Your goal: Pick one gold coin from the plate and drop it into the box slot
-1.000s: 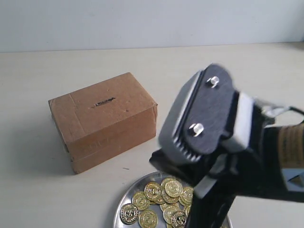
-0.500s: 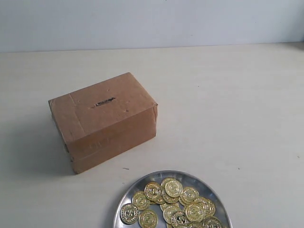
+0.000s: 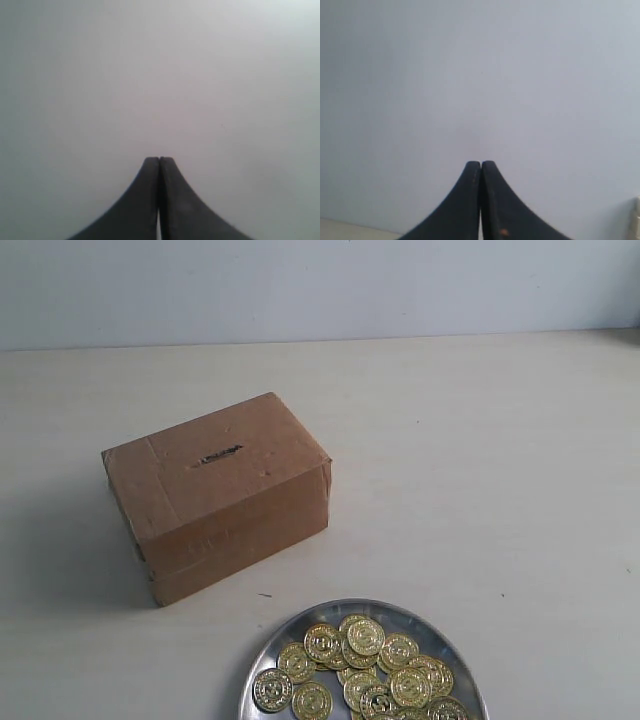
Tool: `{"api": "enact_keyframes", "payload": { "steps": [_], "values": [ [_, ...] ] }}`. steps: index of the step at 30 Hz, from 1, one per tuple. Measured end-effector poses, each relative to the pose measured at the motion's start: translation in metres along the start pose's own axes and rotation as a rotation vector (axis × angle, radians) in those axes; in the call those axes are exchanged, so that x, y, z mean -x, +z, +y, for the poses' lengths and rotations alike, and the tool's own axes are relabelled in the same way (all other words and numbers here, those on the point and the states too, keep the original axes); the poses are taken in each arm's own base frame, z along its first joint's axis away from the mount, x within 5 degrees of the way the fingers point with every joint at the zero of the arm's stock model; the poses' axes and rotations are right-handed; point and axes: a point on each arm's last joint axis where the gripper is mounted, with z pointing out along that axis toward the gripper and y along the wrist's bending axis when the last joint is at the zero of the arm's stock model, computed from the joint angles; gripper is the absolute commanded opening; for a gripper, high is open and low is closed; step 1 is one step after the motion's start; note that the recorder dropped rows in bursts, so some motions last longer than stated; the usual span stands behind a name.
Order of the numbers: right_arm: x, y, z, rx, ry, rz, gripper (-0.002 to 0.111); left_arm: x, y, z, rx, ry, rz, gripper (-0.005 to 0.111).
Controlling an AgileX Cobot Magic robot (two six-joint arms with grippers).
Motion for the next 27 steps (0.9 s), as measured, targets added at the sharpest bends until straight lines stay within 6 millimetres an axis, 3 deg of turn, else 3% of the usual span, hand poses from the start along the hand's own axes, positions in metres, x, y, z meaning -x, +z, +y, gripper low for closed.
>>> {"api": "enact_keyframes", "payload": {
  "steps": [5, 14, 21, 27],
  "values": [
    [0.004, -0.015, -0.001, -0.113, -0.027, -0.055, 0.0, -0.034, -0.008, -0.029, -0.015, -0.021, 0.084, 0.0],
    [0.005, -0.017, -0.001, -0.192, -0.049, -0.06, 0.0, -0.113, -0.014, -0.08, -0.101, -0.108, 0.286, 0.0],
    [0.005, -0.025, 0.0, -0.192, -0.051, -0.095, 0.0, -0.15, -0.017, -0.103, -0.162, -0.166, 0.387, 0.0],
    [-0.011, -0.024, 0.0, -0.192, -0.048, -0.056, 0.0, -0.17, -0.021, -0.118, -0.199, -0.203, 0.446, 0.0]
  ]
}}
